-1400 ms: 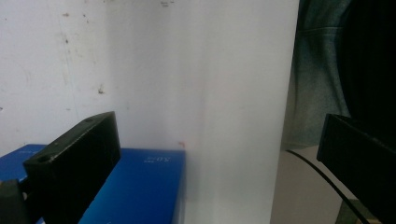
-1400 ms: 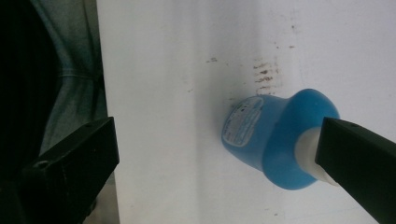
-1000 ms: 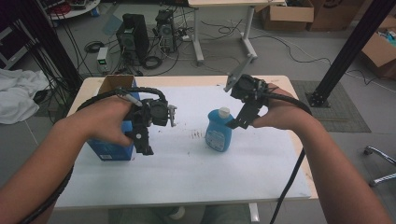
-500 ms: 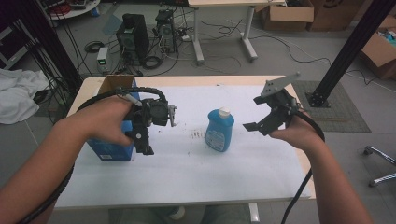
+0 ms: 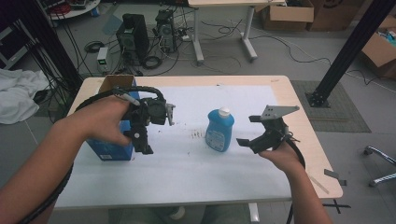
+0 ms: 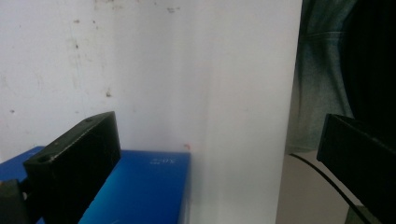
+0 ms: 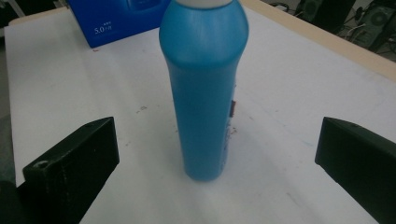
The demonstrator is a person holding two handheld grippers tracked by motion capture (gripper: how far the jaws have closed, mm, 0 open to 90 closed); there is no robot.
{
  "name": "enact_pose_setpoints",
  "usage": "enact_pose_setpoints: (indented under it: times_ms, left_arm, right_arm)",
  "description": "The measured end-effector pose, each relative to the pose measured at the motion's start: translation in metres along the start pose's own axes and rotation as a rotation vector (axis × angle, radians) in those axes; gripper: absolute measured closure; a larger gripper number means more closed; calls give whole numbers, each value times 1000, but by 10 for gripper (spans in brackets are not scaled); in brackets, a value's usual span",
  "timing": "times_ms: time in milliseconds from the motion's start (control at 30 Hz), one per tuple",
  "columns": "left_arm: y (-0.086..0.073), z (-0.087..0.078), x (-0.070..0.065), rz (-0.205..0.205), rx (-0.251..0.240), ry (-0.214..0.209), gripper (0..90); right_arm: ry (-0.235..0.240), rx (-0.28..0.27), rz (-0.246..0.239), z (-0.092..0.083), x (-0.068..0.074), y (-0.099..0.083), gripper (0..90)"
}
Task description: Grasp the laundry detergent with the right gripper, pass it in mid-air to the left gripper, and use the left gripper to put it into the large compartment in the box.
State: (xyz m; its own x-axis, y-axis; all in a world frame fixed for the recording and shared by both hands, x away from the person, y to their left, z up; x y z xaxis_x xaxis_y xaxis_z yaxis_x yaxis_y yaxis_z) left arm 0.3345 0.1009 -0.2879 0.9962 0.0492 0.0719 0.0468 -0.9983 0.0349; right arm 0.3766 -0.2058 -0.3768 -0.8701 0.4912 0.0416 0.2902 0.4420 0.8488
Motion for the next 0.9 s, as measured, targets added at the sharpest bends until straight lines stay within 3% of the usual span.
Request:
enact_pose_setpoints:
  times_ms: [467, 900]
  left_arm:
    - [-8, 4, -2, -11, 3, -10, 1]
    - [-7, 4, -5, -14, 6, -5, 1]
  right_arm:
    - [-13, -47, 38, 45, 4, -22, 0]
    - [-35, -115, 78, 78, 1, -28, 0]
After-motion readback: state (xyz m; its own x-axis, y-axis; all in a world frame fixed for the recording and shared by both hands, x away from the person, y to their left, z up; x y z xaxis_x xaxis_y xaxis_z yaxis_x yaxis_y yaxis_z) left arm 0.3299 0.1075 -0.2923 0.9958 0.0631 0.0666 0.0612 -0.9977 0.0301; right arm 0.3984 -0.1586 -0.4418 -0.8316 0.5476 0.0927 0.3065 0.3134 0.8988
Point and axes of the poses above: each handheld gripper's, and its own axes: z roughly forward along the jaws, y roughly out of its top, x roughly to its left, the point moved 6 cm from there along z, roughly forward along the jaws, and after that the axes turned 2 degrees about y, right-handed, at the moved point
